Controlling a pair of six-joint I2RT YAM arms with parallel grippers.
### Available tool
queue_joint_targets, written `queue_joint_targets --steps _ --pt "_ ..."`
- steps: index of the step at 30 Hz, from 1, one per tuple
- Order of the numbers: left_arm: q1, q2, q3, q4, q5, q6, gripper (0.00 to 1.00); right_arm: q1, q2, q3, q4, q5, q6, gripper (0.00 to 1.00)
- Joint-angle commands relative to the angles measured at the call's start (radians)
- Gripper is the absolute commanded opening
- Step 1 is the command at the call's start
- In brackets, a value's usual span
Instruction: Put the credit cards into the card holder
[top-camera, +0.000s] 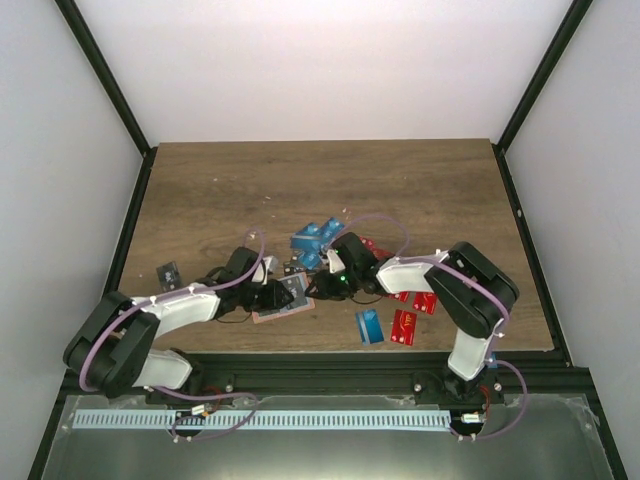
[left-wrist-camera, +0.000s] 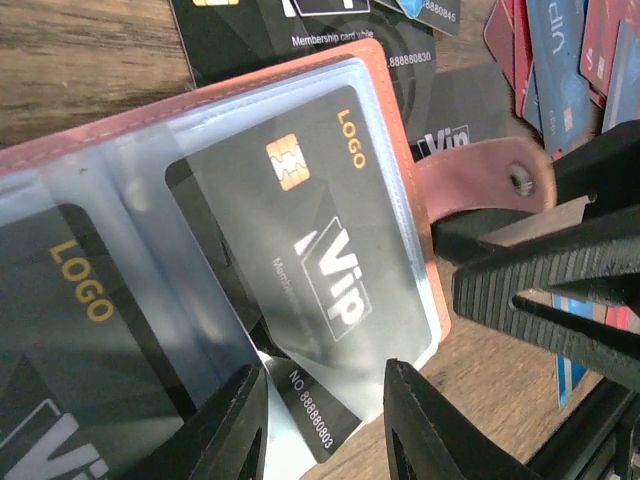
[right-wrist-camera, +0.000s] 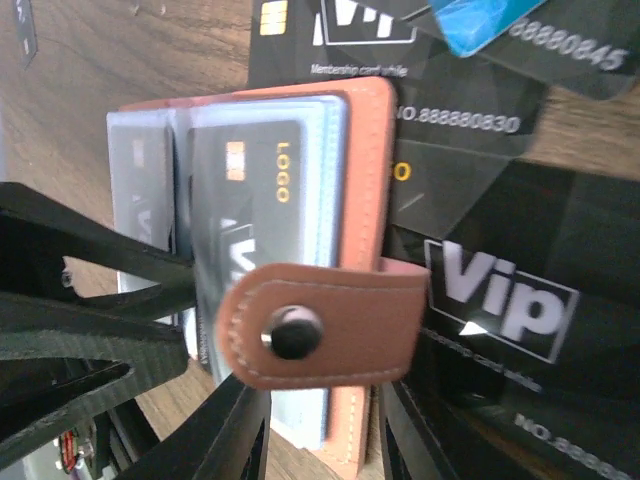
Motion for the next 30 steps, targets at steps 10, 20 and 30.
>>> queue_joint_targets --steps 10,20,30 --pt "-0.012 -0.089 0.056 -0.126 -0.082 0.025 0.25 -0.01 -0.102 0.027 -0.071 -0.046 -0.079 0.33" --pt "-0.013 -0.024 0.064 -0.078 -0.089 0.03 0.09 -0.009 -0.035 0.067 -0.051 -0.066 -0.073 0.32" --pt "-0.013 0.055 0.055 -0.039 -0.095 0.04 0.07 -0.009 0.002 0.085 -0.046 -0.079 -0.075 0.32"
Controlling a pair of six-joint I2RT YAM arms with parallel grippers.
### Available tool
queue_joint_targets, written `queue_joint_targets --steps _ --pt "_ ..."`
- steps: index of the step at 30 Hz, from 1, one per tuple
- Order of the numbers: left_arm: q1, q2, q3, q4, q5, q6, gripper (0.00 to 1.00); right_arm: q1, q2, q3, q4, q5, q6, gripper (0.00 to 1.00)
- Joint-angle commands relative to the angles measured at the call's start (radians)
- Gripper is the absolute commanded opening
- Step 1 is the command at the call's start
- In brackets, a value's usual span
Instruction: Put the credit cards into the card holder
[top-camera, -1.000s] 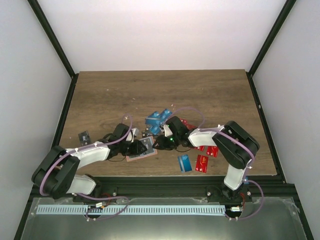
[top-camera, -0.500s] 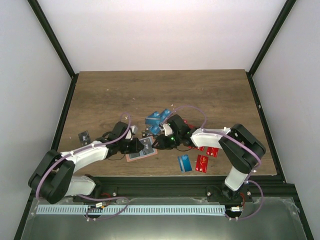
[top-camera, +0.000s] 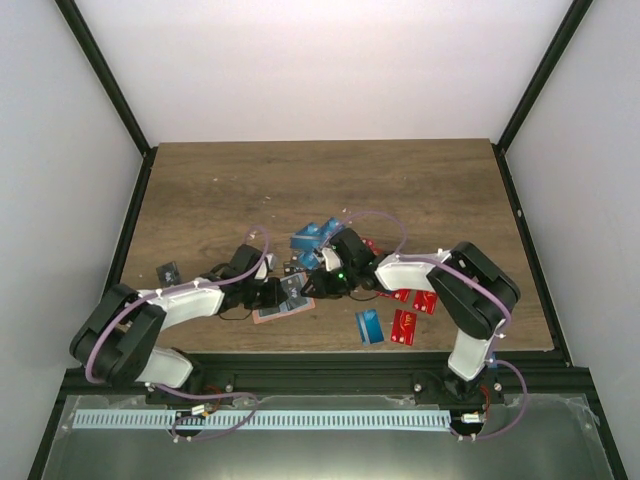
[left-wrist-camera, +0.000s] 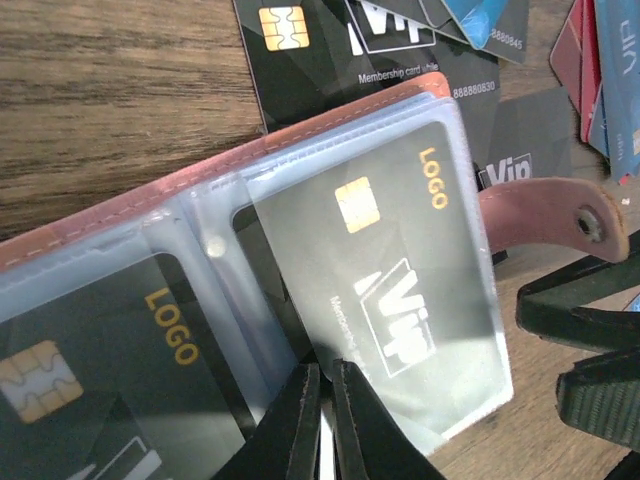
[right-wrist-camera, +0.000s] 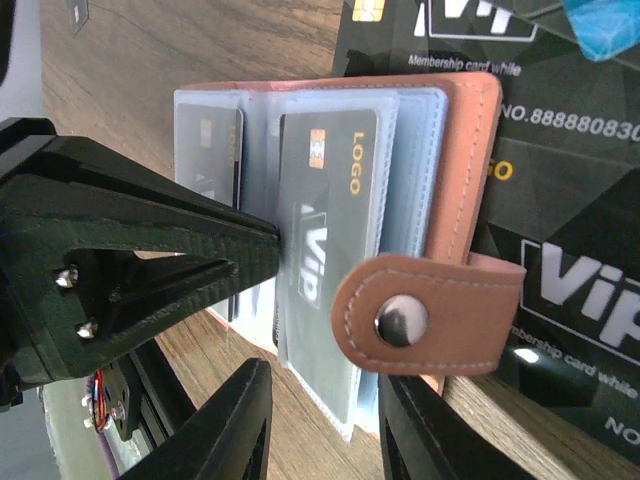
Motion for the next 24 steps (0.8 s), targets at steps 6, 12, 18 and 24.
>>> queue_joint_targets --steps 6,12,18,24 --pt "-0.003 0.069 -0.002 0.041 -0.019 0.023 0.06 -0.002 0.045 0.057 0.015 -0.014 -0.018 0.32" --pt "-0.003 0.077 -0.008 0.047 -0.019 0.024 0.05 -0.002 0.066 0.067 0.014 -0.015 -0.015 0.32" --pt "-0.003 0.079 -0.01 0.054 -0.014 0.025 0.05 0.0 0.083 0.068 0.048 -0.066 -0.004 0.33" --pt "-0.003 0.012 0.011 -0.007 -0.055 0.028 0.05 0.024 0.078 0.093 0.082 -0.135 0.0 0.33"
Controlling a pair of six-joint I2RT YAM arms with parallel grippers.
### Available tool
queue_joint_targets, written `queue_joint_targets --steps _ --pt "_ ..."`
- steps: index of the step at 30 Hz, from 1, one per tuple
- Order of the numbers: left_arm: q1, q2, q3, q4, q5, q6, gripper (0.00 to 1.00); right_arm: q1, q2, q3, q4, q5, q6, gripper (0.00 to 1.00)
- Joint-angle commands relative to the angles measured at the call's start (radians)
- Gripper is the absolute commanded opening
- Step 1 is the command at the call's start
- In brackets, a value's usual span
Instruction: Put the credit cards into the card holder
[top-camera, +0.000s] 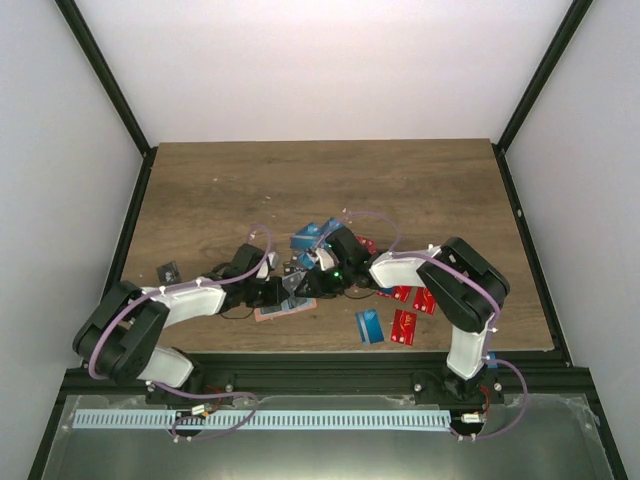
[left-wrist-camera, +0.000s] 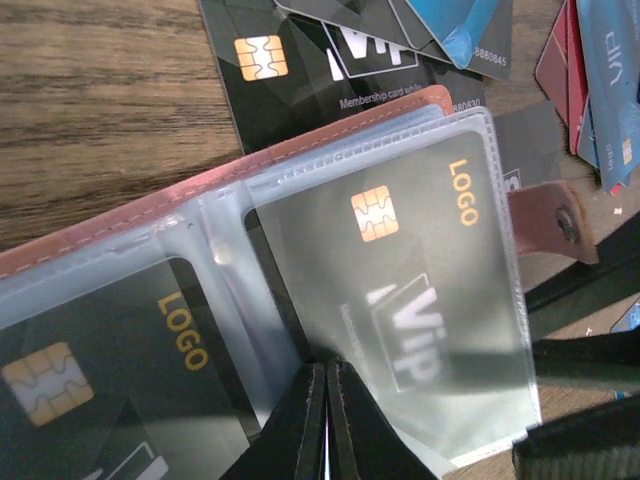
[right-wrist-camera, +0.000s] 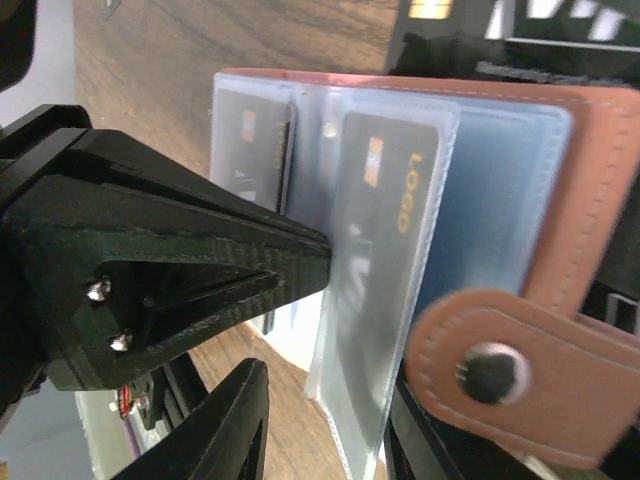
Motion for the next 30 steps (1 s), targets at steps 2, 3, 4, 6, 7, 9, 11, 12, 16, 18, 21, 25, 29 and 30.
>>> queue_joint_targets --steps 2,3,4,6,7,9,11,12,16,18,21,25,29,30 --pt "-0.003 -0.069 0.028 -0.12 -0.093 0.021 0.06 0.026 0.008 0.069 0.033 -0.072 0.001 0.34" --pt "-0.003 -0.092 0.035 -0.147 -0.109 0.023 0.07 0.031 0.01 0.076 0.032 -0.073 0.001 0.33" --pt "-0.002 -0.116 0.04 -0.179 -0.124 0.023 0.07 0.035 0.011 0.083 0.03 -0.074 0.002 0.34" --pt "-0.003 -0.164 0.048 -0.222 -0.146 0.02 0.09 0.044 0.02 0.1 0.028 -0.079 0.005 0.34" --pt "-0.003 -0.187 0.05 -0.242 -0.157 0.017 0.11 0.049 0.025 0.108 0.027 -0.081 0.007 0.34" --pt "-0.004 -0.245 0.052 -0.275 -0.175 0.01 0.15 0.059 0.037 0.132 0.025 -0.082 0.009 0.34" --pt "-0.003 -0.289 0.057 -0.312 -0.191 0.004 0.18 0.074 0.053 0.156 0.018 -0.081 0.011 0.34" --pt "-0.004 -0.311 0.06 -0.329 -0.201 0.002 0.2 0.081 0.063 0.169 0.013 -0.078 0.011 0.34" --pt "-0.003 -0.401 0.058 -0.387 -0.237 -0.017 0.24 0.112 0.109 0.229 -0.006 -0.069 0.014 0.34" --pt "-0.001 -0.445 0.046 -0.394 -0.245 -0.042 0.25 0.126 0.139 0.262 -0.016 -0.068 0.017 0.34" --pt "-0.002 -0.519 0.018 -0.393 -0.274 -0.077 0.26 0.145 0.174 0.301 -0.016 -0.077 0.023 0.34" --pt "-0.002 -0.594 0.0 -0.404 -0.296 -0.093 0.27 0.156 0.163 0.319 -0.005 -0.109 0.024 0.36" --pt "-0.002 -0.615 -0.002 -0.376 -0.26 -0.08 0.27 0.156 0.072 0.294 -0.07 -0.048 -0.014 0.37" --pt "-0.002 -0.611 -0.002 -0.362 -0.24 -0.072 0.27 0.156 0.04 0.282 -0.096 -0.015 -0.025 0.38"
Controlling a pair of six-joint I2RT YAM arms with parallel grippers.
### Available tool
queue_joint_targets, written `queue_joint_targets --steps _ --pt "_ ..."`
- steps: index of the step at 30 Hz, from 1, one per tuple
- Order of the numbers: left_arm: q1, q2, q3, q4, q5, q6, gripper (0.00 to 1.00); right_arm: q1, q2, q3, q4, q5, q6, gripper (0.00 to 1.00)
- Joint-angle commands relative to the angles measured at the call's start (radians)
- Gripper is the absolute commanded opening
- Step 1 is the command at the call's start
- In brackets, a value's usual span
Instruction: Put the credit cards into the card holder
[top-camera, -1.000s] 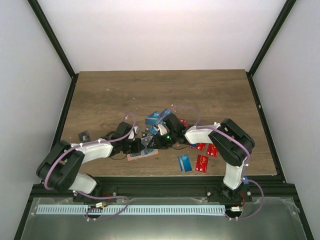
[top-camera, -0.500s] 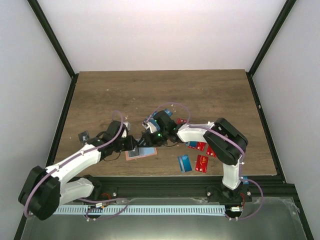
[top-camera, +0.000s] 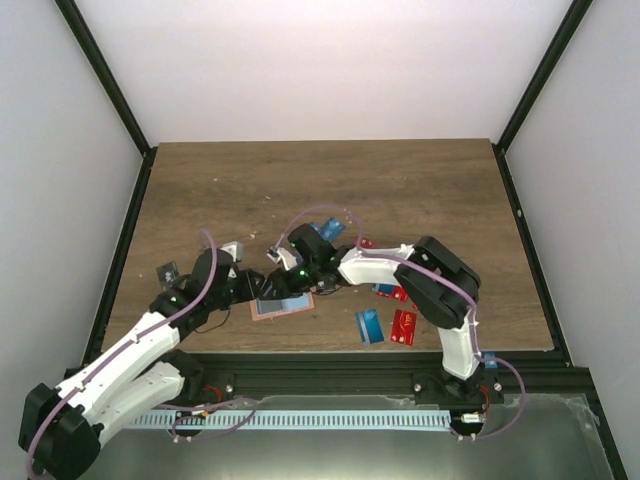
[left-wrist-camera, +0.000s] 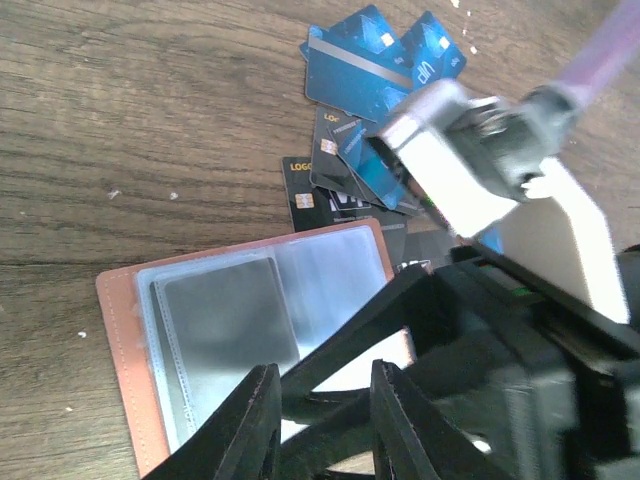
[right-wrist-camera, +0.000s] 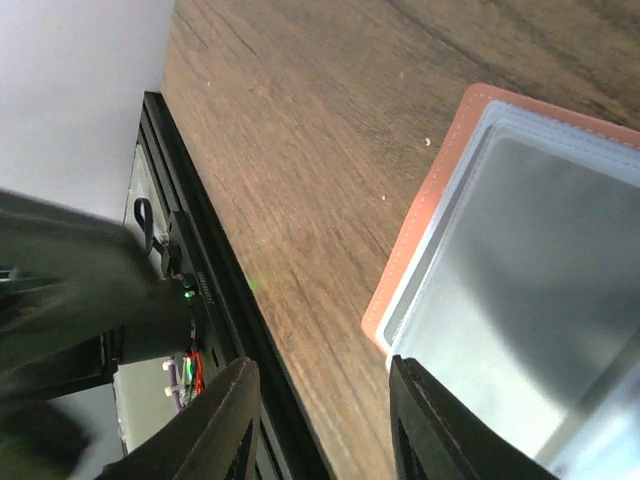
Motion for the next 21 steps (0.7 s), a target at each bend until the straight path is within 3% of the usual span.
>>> queue_joint_targets --steps 1,5,14,17,21 --pt "-0.002 0.002 -0.01 0.044 0.057 0.012 0.27 0.003 -0.153 -0.016 -0.097 0.098 -0.042 0.38" --pt "-0.028 0.065 -0.009 0.152 0.182 0.037 0.27 0.004 -0.323 -0.157 -0.209 0.28 -0.026 0.4" --pt "-0.234 0.344 0.049 0.409 0.222 0.055 0.29 0.004 -0.798 -0.503 -0.513 0.616 0.205 0.46" --pt "-0.283 0.456 0.094 0.456 0.242 0.07 0.3 0.004 -0.867 -0.517 -0.609 0.71 0.236 0.54" --pt "-0.336 0.59 0.166 0.472 0.277 0.103 0.3 0.003 -0.835 -0.505 -0.697 0.819 0.27 0.59"
